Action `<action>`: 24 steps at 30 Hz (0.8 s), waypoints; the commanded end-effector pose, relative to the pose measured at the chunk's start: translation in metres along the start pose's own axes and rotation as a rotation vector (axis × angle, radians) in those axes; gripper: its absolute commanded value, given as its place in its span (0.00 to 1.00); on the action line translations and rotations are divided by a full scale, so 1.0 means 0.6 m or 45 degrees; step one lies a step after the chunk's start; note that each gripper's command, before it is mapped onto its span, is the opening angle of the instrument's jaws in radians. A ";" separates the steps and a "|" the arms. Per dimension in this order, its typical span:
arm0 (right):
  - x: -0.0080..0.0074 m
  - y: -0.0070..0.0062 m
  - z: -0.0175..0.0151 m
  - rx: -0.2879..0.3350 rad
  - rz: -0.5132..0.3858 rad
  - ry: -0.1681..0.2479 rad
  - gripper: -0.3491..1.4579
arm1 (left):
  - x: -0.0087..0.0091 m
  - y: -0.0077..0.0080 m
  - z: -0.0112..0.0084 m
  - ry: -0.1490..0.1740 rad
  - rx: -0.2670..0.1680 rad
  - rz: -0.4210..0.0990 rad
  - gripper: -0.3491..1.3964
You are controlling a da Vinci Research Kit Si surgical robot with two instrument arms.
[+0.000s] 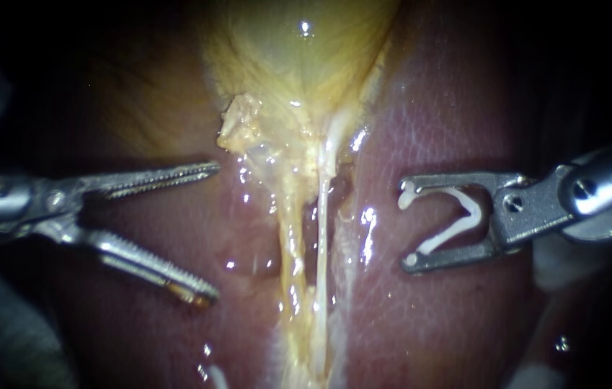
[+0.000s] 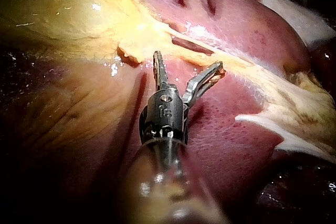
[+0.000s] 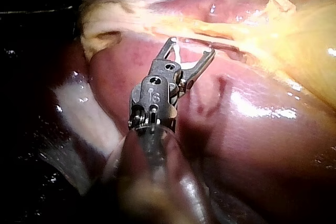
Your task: Grabbing gallbladder
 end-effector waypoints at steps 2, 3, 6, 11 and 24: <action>-0.0001 0.0000 -0.0001 0.000 0.000 0.000 0.47 | 0.0003 -0.0003 -0.0001 0.000 -0.008 -0.036 0.88; -0.0001 0.0000 -0.0001 0.000 0.000 0.000 0.47 | 0.0005 -0.0007 -0.0002 0.001 -0.003 -0.059 0.87; -0.0001 0.0000 -0.0001 0.000 0.000 0.000 0.47 | 0.0017 -0.0029 -0.0002 0.005 0.041 -0.139 0.85; -0.0001 0.0000 -0.0002 0.000 -0.001 0.000 0.47 | 0.0028 -0.0075 0.0010 0.011 0.089 -0.210 0.83; -0.0002 0.0000 -0.0002 0.001 -0.001 0.000 0.47 | 0.0025 -0.0149 0.0047 0.022 0.126 -0.353 0.73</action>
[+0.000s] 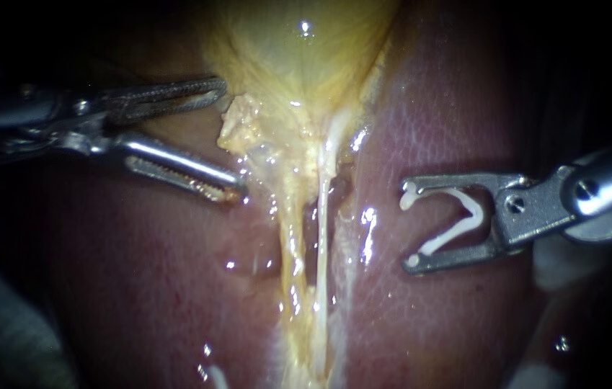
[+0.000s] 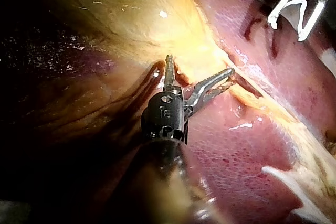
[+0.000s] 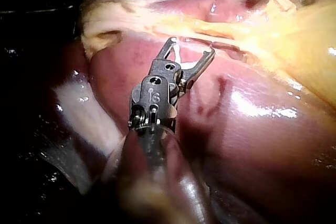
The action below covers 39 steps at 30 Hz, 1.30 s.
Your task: Grabbing gallbladder
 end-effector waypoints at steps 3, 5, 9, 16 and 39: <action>0.0000 0.0000 0.0000 0.000 0.000 0.000 0.47 | -0.0002 -0.0005 0.0005 -0.001 0.004 -0.025 0.69; 0.0000 -0.0001 0.0000 0.000 0.000 0.000 0.47 | -0.0005 -0.0008 0.0008 -0.003 0.006 -0.046 0.66; 0.0000 -0.0001 0.0000 0.000 0.000 0.000 0.47 | -0.0009 -0.0010 0.0011 -0.016 0.013 -0.088 0.61; 0.0000 0.0000 0.0000 0.000 0.000 0.000 0.47 | -0.0016 -0.0012 0.0015 -0.042 0.027 -0.144 0.49; 0.0000 0.0000 0.0000 0.000 0.000 0.000 0.47 | -0.0006 -0.0021 0.0022 -0.080 0.032 -0.206 0.09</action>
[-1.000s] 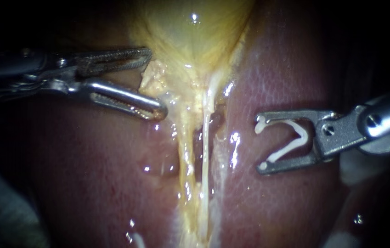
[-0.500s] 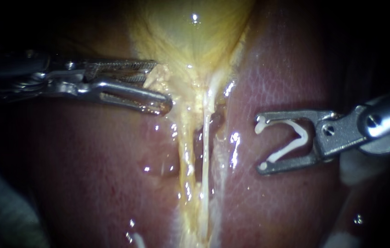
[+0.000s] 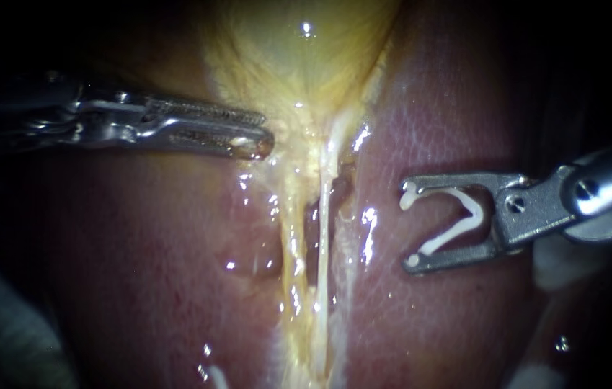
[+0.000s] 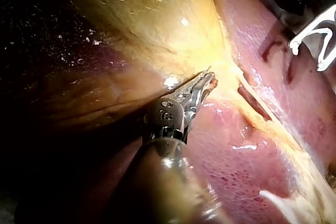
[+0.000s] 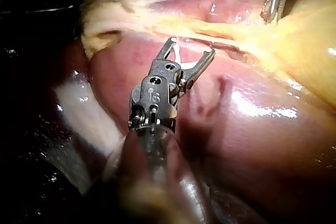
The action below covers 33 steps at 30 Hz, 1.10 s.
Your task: Grabbing gallbladder
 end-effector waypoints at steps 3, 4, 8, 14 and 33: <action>0.0000 0.0000 0.0000 0.000 0.000 0.000 0.47 | 0.0001 0.0005 -0.0002 -0.008 0.004 -0.008 0.03; 0.0000 0.0000 0.0000 0.000 0.000 0.000 0.47 | 0.0001 0.0006 -0.0003 -0.015 0.007 -0.008 0.00; 0.0000 0.0000 0.0000 -0.001 0.000 0.004 0.47 | 0.0003 0.0013 -0.0010 -0.026 0.011 -0.018 0.00; 0.0000 0.0000 0.0001 -0.001 0.000 0.004 0.47 | 0.0020 0.0042 -0.0038 -0.045 -0.006 -0.038 0.00; 0.0001 0.0000 0.0001 -0.002 0.000 0.004 0.47 | 0.0084 0.0081 -0.0171 0.004 -0.053 -0.051 0.00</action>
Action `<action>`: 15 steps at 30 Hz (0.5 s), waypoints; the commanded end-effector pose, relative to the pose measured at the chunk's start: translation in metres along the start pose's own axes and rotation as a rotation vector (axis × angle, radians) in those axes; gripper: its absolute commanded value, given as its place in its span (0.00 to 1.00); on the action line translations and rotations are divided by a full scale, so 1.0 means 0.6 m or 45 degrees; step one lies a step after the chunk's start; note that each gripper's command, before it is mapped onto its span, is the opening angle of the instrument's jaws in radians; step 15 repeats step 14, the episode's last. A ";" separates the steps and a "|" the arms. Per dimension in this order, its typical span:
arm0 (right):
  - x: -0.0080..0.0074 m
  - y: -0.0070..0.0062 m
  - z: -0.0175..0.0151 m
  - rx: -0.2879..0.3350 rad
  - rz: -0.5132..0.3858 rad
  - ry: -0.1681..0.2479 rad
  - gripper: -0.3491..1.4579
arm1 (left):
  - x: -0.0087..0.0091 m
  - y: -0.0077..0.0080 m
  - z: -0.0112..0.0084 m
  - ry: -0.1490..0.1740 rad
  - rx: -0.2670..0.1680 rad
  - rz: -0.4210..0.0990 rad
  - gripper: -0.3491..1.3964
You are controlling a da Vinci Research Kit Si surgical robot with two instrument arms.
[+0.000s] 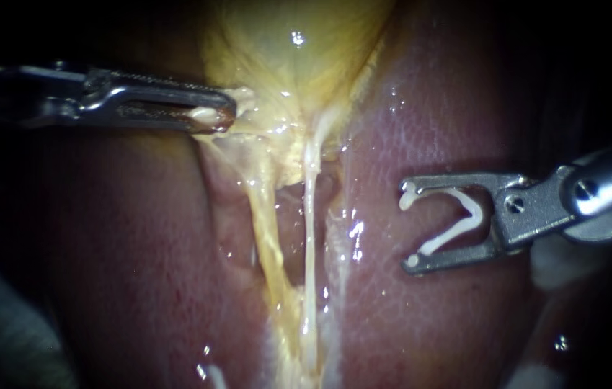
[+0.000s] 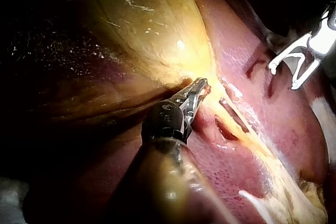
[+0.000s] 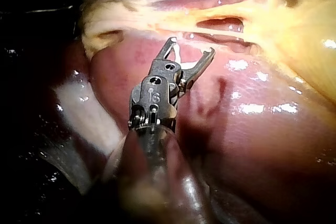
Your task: Grabbing gallbladder
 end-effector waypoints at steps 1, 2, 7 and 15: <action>0.0000 0.0000 0.0000 0.000 0.000 0.000 0.47 | 0.0000 0.0001 -0.0001 0.003 0.000 0.000 0.00; 0.0000 0.0000 0.0000 0.000 0.000 0.000 0.47 | 0.0000 0.0001 -0.0001 0.003 0.000 0.000 0.00; 0.0000 0.0000 0.0000 0.000 0.000 0.000 0.47 | 0.0000 0.0001 -0.0001 0.003 0.000 0.008 0.00; 0.0000 0.0000 0.0000 0.000 0.000 0.000 0.47 | 0.0000 0.0001 -0.0001 0.005 0.004 0.008 0.00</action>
